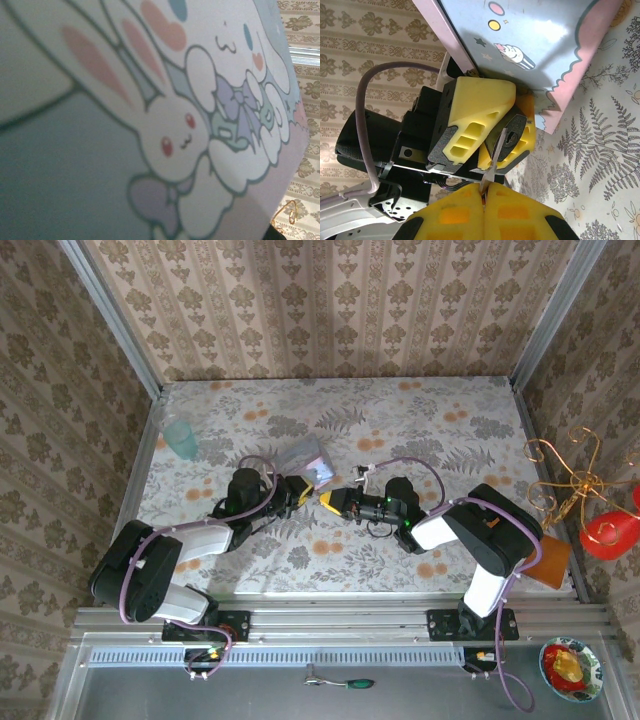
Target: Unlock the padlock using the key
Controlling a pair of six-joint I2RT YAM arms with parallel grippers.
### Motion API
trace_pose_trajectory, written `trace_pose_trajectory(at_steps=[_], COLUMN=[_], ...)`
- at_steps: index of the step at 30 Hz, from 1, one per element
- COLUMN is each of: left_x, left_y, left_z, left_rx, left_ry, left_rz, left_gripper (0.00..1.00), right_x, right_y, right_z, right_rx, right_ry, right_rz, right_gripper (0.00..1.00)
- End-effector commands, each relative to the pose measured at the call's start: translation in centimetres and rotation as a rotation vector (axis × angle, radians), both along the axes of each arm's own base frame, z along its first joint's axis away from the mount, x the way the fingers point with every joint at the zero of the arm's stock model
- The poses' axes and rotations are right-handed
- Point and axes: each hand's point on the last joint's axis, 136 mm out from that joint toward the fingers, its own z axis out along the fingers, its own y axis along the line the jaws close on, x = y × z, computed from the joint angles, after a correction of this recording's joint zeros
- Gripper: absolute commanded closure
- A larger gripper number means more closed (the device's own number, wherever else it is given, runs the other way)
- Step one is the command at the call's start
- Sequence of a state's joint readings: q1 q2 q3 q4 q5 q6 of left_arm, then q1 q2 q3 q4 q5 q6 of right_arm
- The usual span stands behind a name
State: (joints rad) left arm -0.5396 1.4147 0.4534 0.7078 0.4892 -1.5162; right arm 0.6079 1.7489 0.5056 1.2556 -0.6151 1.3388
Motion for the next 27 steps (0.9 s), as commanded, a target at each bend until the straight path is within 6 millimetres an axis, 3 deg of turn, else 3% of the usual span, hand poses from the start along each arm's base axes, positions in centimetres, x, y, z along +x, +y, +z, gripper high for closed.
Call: trace_pose_trajectory(at_steps=[1,27], left_x=[0.5,0.4], left_y=[-0.5,-0.3], left_z=[3.4,4.3], left_rx=[-0.086,-0.139], left_ry=[-0.112,-0.134], left_rz=[-0.027,-0.025], left_gripper=[0.90,0.90], right_x=[-0.4,-0.1], right_y=[0.7,1.3], right_z=[2.0,2.9], right_rx=[0.037,0.063], right_ry=[-0.065,-0.061], right_rz=[0.038,0.041], right_gripper=[1.00,1.00])
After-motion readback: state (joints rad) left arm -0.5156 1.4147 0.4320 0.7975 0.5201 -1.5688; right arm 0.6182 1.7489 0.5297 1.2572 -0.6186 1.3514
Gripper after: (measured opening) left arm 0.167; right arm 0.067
